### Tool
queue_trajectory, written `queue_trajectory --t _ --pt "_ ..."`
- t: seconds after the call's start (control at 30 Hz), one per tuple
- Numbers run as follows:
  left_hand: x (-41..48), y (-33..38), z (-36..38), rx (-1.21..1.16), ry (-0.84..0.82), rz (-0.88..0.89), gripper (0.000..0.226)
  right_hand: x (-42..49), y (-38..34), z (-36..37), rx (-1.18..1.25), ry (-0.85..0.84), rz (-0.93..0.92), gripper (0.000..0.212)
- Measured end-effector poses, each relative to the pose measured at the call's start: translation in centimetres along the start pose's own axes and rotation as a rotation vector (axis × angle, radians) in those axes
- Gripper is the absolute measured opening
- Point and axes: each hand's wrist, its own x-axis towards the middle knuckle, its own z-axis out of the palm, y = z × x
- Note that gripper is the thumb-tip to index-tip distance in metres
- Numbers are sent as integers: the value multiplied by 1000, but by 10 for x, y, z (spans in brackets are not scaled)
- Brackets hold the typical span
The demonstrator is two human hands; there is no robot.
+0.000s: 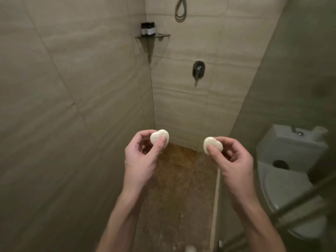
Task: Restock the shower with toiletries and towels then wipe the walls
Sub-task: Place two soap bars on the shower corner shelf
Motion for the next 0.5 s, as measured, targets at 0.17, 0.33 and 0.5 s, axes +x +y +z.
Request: queue_trajectory --t 0.17,0.33,0.5 --pt "104 21 32 11 73 96 20 122 -5 40 46 -72 -73 16" --pt "195 52 56 10 114 166 19 227 -27 74 58 -122 -139 16" --pt "297 67 71 64 80 212 20 320 -37 109 66 -159 -182 15"
